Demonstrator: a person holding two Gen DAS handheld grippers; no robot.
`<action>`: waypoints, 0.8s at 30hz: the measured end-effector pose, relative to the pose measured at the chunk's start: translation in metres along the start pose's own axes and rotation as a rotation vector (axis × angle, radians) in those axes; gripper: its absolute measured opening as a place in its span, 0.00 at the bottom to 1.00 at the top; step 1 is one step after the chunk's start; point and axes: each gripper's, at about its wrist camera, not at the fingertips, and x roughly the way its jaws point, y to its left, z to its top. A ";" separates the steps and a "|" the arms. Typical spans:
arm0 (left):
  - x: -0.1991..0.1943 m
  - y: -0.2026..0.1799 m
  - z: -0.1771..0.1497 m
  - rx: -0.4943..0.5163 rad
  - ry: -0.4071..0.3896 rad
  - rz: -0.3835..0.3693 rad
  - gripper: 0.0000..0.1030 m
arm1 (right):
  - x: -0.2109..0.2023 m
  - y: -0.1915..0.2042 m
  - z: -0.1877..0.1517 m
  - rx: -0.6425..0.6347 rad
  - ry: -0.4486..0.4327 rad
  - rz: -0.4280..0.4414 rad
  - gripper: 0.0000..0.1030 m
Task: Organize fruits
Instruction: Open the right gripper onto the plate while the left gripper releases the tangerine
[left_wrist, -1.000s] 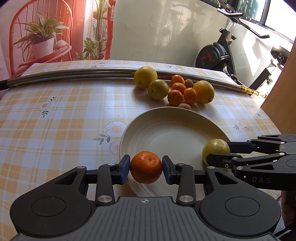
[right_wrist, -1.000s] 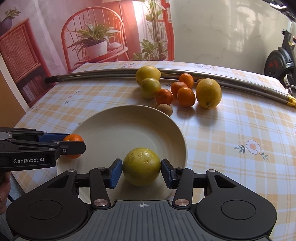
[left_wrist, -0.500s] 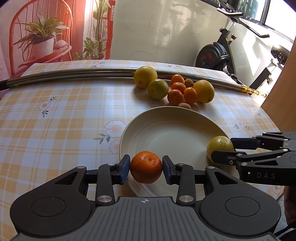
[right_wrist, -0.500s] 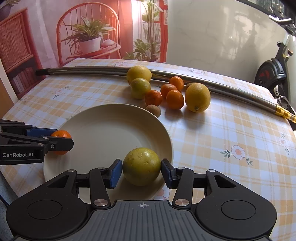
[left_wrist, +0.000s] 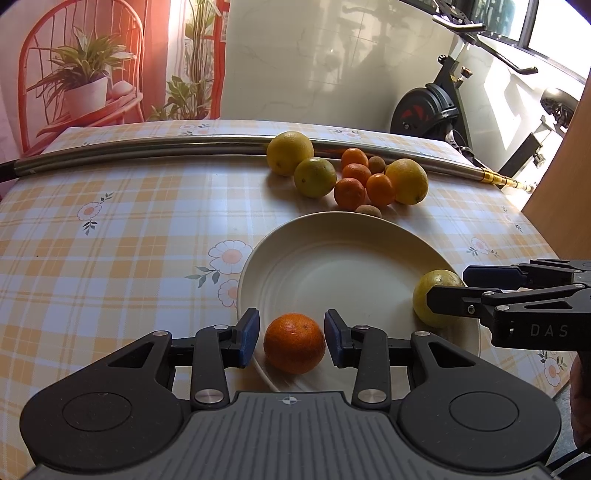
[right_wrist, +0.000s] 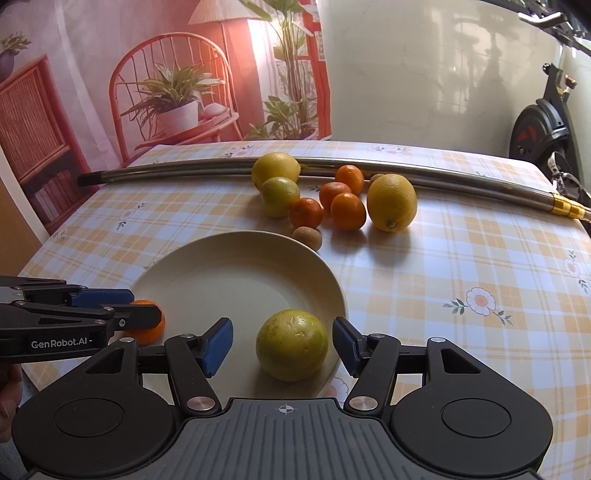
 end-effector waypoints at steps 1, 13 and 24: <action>0.000 0.000 0.000 0.001 -0.002 0.002 0.40 | 0.000 -0.001 0.000 0.006 0.000 0.001 0.55; -0.011 0.001 0.001 -0.007 -0.051 0.025 0.48 | -0.004 0.000 0.000 0.016 -0.031 0.008 0.55; -0.029 0.014 0.025 -0.029 -0.112 0.031 0.48 | -0.012 -0.011 0.007 0.040 -0.099 0.015 0.53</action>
